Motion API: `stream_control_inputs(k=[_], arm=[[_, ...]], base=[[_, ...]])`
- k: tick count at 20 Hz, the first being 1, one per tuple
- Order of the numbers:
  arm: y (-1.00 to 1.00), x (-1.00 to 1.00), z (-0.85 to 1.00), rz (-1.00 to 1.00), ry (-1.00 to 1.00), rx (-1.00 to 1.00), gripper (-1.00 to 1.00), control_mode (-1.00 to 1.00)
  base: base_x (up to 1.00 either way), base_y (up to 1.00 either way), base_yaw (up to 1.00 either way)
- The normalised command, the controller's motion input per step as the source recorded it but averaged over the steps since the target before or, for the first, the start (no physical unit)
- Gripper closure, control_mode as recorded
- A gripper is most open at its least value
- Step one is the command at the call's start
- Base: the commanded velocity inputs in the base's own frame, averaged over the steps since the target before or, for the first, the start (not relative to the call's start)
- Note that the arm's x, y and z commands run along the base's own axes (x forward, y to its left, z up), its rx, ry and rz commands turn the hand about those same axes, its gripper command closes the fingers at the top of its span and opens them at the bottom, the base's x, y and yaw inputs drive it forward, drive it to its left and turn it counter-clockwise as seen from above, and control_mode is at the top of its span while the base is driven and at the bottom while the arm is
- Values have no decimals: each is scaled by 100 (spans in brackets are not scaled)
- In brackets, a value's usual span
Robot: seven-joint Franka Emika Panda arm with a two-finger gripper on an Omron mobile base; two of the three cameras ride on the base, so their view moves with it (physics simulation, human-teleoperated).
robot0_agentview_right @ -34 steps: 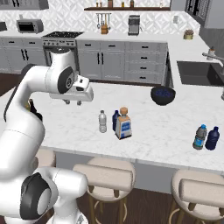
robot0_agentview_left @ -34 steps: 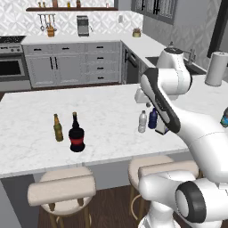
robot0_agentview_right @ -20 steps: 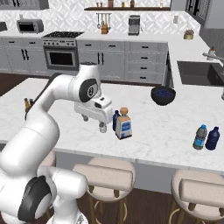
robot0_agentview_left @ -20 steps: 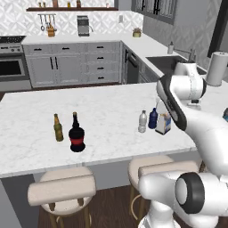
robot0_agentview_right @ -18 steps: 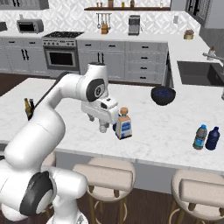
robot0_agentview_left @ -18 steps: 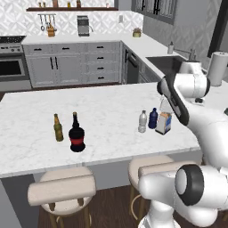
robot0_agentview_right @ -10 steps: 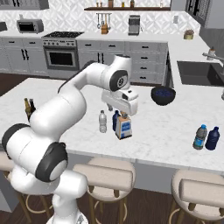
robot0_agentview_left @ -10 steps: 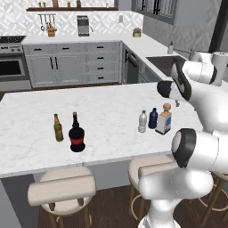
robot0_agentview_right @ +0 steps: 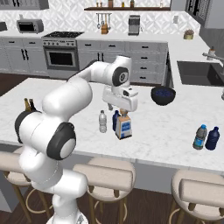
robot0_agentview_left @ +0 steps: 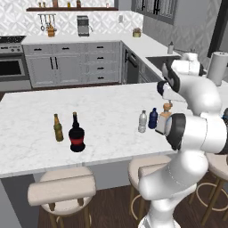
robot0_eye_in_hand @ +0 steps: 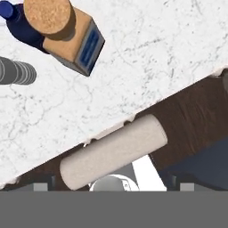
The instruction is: Move the plastic bottles in the middle to the plastics group, and the glass bottles in the middle to the glass group.
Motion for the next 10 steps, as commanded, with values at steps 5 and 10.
stream_control_inputs(k=[5,10], arm=[[53,39,-29,6,5,-20,-100,-100],[-13,6,10,-2,0,0,-100,-100]], base=[[0,0,0],[0,0,0]])
